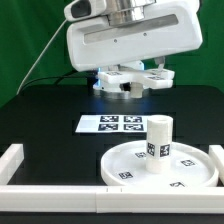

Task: Assemble round table

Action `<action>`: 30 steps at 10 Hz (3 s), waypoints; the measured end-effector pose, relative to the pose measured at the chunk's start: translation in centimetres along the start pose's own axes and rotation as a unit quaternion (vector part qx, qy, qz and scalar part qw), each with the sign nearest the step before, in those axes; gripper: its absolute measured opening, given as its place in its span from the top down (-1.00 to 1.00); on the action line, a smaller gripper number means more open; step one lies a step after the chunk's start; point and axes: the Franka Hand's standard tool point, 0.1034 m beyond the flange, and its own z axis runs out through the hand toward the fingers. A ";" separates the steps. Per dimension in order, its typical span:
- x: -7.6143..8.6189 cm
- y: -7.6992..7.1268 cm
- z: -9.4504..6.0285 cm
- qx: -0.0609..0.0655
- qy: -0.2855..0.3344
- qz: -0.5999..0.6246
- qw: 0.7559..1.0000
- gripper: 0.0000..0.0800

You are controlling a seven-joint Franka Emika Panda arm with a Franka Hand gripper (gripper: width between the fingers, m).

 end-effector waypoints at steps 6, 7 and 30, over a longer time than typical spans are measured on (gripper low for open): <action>-0.7 -1.7 3.4 0.005 -0.009 0.002 1.000 0.08; -0.4 -1.8 3.4 0.005 -0.006 0.001 1.000 0.08; -0.5 -0.1 1.7 -0.004 -0.014 0.009 1.000 -0.62</action>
Offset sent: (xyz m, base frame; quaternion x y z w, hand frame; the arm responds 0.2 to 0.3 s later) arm 0.0066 0.0174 -0.0133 0.0017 0.0184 0.0248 0.9995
